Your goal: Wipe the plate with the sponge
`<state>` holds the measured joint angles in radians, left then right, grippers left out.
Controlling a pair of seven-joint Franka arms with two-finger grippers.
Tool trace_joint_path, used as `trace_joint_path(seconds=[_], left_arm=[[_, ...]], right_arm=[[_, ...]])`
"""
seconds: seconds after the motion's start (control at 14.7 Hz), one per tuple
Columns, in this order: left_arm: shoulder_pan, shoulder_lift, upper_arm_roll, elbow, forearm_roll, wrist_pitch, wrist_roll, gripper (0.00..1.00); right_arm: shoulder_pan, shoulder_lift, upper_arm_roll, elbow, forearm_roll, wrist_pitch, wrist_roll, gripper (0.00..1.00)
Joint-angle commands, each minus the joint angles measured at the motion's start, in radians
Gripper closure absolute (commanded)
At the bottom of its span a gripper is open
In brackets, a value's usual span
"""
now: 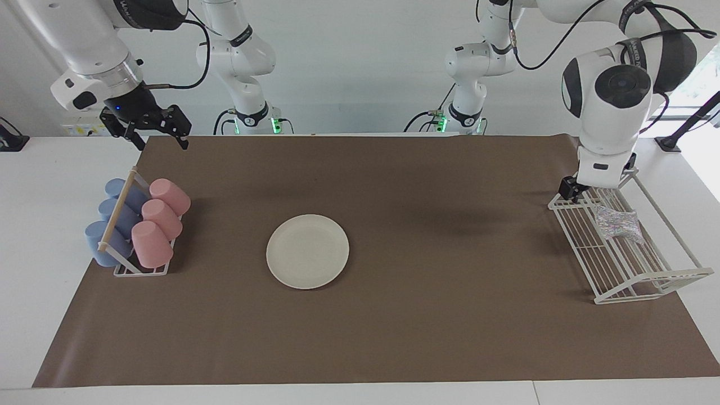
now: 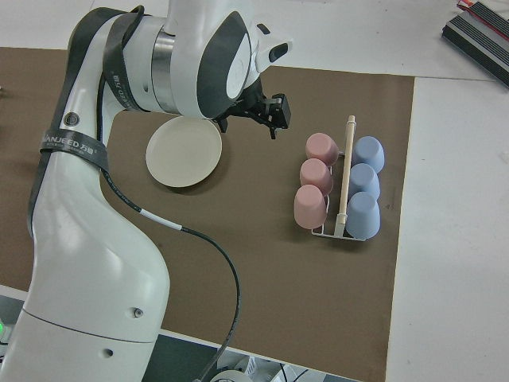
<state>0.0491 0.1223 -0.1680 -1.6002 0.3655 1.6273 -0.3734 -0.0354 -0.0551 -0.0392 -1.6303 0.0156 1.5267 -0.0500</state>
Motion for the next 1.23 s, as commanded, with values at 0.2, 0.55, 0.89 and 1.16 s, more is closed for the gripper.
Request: trace_joint_path(seconds=[0.2, 0.55, 0.89, 1.16], left_arm=[[0.017, -0.124, 0.001, -0.021, -0.293, -0.101, 0.076, 0.0], [-0.157, -0.22, 0.18, -0.092, -0.399, -0.161, 0.231, 0.0], [-0.235, -0.193, 0.231, -0.048, -0.395, -0.095, 0.222, 0.0], [-0.239, -0.173, 0.231, -0.015, -0.387, -0.121, 0.225, 0.0]], right_arm=[[-0.003, -0.012, 0.005, -0.006, -0.031, 0.003, 0.01, 0.0], [-0.004, -0.012, 0.005, -0.008, -0.031, 0.003, 0.01, 0.0], [-0.004, -0.012, 0.005, -0.008, -0.031, 0.003, 0.012, 0.0], [-0.006, -0.012, 0.005, -0.006, -0.029, 0.003, 0.012, 0.0]])
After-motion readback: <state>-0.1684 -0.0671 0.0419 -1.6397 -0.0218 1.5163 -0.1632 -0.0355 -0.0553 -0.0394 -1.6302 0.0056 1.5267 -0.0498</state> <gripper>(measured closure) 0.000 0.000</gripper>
